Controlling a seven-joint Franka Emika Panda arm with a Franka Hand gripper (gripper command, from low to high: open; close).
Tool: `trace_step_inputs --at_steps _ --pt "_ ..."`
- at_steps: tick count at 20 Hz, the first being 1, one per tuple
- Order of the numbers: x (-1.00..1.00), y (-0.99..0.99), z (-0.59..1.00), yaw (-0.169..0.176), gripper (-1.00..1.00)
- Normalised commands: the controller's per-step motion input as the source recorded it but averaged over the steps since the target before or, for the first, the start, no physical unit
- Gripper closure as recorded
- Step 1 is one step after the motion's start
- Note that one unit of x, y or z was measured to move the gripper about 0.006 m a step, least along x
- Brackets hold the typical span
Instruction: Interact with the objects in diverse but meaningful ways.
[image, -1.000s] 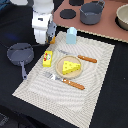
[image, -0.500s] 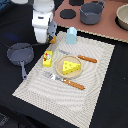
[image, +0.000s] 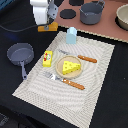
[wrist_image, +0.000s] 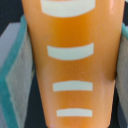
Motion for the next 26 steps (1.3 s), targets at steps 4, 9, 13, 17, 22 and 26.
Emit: trace_step_inputs --at_steps 4,9,13,17,22,26 --pt "0.78 -0.46 0.56 -0.001 1.0" --pt "0.71 -0.57 0.52 0.0 1.0" --pt "0.64 -0.64 0.48 0.0 1.0" --pt "0.64 -0.66 0.47 0.0 1.0" --pt "0.66 -0.64 0.37 0.0 1.0" --pt "0.66 -0.71 0.24 0.0 1.0"
